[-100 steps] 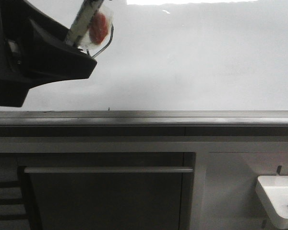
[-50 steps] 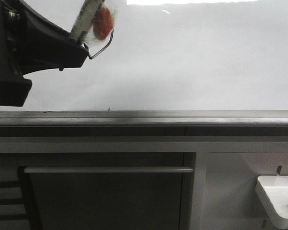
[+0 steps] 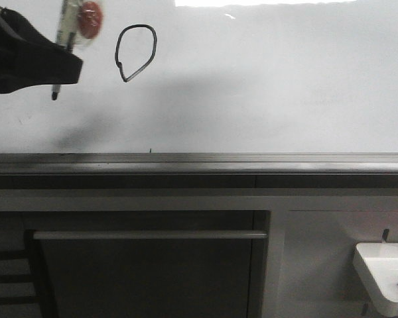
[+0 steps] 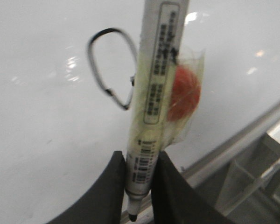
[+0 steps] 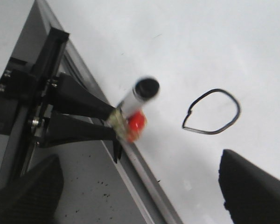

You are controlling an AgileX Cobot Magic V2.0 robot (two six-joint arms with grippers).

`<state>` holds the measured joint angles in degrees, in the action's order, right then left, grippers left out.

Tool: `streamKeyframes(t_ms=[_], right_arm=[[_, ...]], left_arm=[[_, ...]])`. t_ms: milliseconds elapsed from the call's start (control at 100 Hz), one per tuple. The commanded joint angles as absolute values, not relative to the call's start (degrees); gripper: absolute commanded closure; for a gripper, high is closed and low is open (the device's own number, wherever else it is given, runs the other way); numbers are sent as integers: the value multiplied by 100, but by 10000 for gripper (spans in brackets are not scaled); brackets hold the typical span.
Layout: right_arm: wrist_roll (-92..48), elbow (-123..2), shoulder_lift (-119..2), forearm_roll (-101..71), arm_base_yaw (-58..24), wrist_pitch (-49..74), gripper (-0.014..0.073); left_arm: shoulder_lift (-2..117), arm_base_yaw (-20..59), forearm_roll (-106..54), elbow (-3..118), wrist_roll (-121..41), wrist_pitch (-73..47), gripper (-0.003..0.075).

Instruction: Write number 0 on whiteboard

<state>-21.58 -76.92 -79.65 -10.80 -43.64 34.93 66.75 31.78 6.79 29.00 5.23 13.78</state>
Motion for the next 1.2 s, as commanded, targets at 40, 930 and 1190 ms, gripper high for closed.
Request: streamKeyframes(t_ms=[40, 930, 1190], right_arm=[[-2148, -7845, -7753, -1044, -4198, 3091, 22], [-2148, -7845, -7753, -1044, -4195, 3276, 35], [-2148, -7845, -7753, -1044, -4195, 3464, 35]], left_arm=[[6812, 2789, -950, 3085, 600, 1677, 741], [7766, 2581, -1392, 4124, 625, 303, 734], [7766, 2581, -1162, 4124, 601, 293, 428]])
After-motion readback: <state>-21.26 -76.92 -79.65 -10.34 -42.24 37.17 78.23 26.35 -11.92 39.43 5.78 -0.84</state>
